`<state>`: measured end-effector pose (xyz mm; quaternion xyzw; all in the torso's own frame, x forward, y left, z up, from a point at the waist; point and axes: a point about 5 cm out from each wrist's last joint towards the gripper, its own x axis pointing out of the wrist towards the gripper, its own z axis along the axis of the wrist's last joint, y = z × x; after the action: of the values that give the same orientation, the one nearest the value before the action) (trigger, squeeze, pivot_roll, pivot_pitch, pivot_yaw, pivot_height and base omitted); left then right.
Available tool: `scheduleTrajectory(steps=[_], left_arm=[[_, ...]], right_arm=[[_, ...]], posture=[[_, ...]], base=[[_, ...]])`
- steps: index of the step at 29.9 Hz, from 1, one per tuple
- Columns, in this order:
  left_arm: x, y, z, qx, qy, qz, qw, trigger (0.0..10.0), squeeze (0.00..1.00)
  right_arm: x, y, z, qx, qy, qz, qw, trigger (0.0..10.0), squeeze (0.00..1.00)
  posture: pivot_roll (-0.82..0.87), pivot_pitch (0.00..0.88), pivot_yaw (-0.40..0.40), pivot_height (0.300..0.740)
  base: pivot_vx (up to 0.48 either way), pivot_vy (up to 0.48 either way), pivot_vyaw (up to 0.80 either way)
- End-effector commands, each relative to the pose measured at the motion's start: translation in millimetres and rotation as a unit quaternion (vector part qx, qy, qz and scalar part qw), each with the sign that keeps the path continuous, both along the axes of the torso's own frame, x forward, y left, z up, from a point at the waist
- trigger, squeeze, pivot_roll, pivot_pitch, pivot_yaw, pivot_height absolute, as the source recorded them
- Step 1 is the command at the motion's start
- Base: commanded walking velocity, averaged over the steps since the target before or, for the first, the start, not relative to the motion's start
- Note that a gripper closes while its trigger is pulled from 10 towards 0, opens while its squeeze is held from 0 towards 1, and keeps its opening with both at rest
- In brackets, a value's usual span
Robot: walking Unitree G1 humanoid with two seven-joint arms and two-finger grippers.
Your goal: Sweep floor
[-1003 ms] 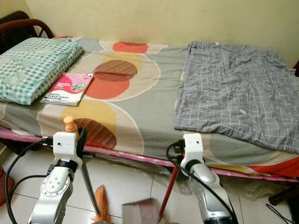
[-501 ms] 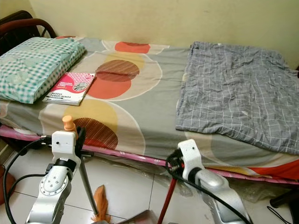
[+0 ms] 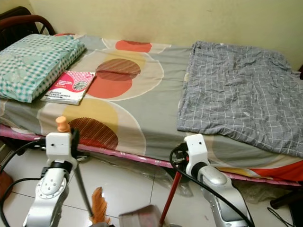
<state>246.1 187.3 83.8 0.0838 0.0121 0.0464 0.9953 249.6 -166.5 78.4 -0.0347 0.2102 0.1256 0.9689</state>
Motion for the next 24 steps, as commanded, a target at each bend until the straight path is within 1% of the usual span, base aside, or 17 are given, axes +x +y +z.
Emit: scheduleTrajectory(steps=[1, 2, 5, 8, 10, 11, 12, 14, 16, 17, 20, 21, 22, 24], left_arm=[[-1.0, 5.3, 4, 0.005, -0.006, 0.005, 1.000, 10.0, 0.00], [-1.2, 5.3, 4, 0.003, -0.005, 0.006, 1.000, 10.0, 0.00], [-2.0, 3.9, 4, 0.006, -0.001, 0.002, 1.000, 10.0, 0.00], [-2.6, 2.3, 3, 0.004, 0.002, -0.002, 1.000, 10.0, 0.00], [-2.9, -1.7, 1, 0.008, 0.006, -0.015, 1.000, 10.0, 0.00], [-3.1, -3.2, 0, 0.005, 0.007, -0.018, 1.000, 10.0, 0.00], [-3.5, -4.2, -2, 0.003, 0.011, -0.021, 1.000, 10.0, 0.00], [-4.7, -6.6, -6, -0.003, 0.023, -0.034, 0.999, 10.0, 0.00], [-4.7, -6.9, -7, 0.000, 0.026, -0.035, 0.999, 10.0, 0.00], [-3.4, -6.5, -7, 0.000, 0.025, -0.031, 0.999, 10.0, 0.00], [0.7, -5.0, -6, -0.004, 0.019, -0.020, 1.000, 10.0, 0.00], [3.3, -3.7, -4, -0.010, 0.009, -0.008, 1.000, 10.0, 0.00], [5.3, -4.2, -3, -0.010, 0.003, -0.005, 1.000, 10.0, 0.00], [8.7, -5.6, -1, -0.011, -0.006, -0.003, 1.000, 10.0, 0.00]], right_arm=[[7.4, -6.7, 9, -0.022, -0.034, -0.018, 0.999, 10.0, 0.00], [7.9, -6.0, 9, -0.020, -0.035, -0.016, 0.999, 10.0, 0.00], [13.1, -7.2, 11, -0.030, -0.045, -0.023, 0.998, 10.0, 0.00], [14.1, -6.2, 8, -0.038, -0.053, -0.021, 0.998, 10.0, 0.00], [12.6, -5.4, 5, -0.030, -0.051, -0.028, 0.998, 10.0, 0.00], [10.8, -5.3, 2, -0.024, -0.048, -0.032, 0.998, 1.5, 0.00], [9.0, -6.2, -1, -0.021, -0.043, -0.039, 0.998, 0.0, 0.00], [4.5, -9.3, -10, -0.022, -0.030, -0.056, 0.998, 0.0, 0.00], [2.4, -8.7, -16, -0.023, -0.025, -0.058, 0.998, 0.0, 0.00], [2.6, -6.6, -17, -0.020, -0.028, -0.055, 0.998, 10.0, 0.00], [5.9, -2.0, -16, -0.012, -0.042, -0.049, 0.998, 10.0, 0.00], [11.5, 1.6, -6, -0.005, -0.075, -0.042, 0.996, 10.0, 0.00], [14.8, 1.6, 0, -0.010, -0.097, -0.039, 0.994, 10.0, 0.00], [19.7, -4.3, 13, -0.024, -0.151, -0.049, 0.987, 10.0, 0.00]], posture=[[-0.02, 0.025, 0.001, 0.740], [-0.02, 0.025, 0.001, 0.740], [-0.03, 0.029, 0.040, 0.740], [-0.04, 0.035, 0.048, 0.740], [-0.05, 0.035, 0.044, 0.740], [-0.04, 0.044, 0.033, 0.740], [-0.04, 0.044, 0.033, 0.740], [-0.04, 0.038, 0.033, 0.740], [-0.04, 0.029, 0.041, 0.740], [-0.04, 0.027, 0.040, 0.740], [-0.04, 0.025, 0.044, 0.740], [-0.05, 0.023, 0.037, 0.740], [-0.05, 0.020, 0.034, 0.740], [-0.04, 0.019, 0.028, 0.740]], base=[[0.000, 0.000, 0.00], [0.000, 0.000, 0.00], [0.000, 0.000, 0.00], [0.000, 0.000, 0.00], [0.000, 0.000, 0.00], [0.000, 0.000, 0.00], [0.000, 0.000, 0.00], [0.000, 0.000, 0.00], [0.000, 0.000, 0.00], [0.000, 0.000, 0.00], [0.000, 0.000, 0.00], [0.000, 0.000, 0.00], [0.000, 0.000, 0.00], [0.000, 0.000, 0.00]])
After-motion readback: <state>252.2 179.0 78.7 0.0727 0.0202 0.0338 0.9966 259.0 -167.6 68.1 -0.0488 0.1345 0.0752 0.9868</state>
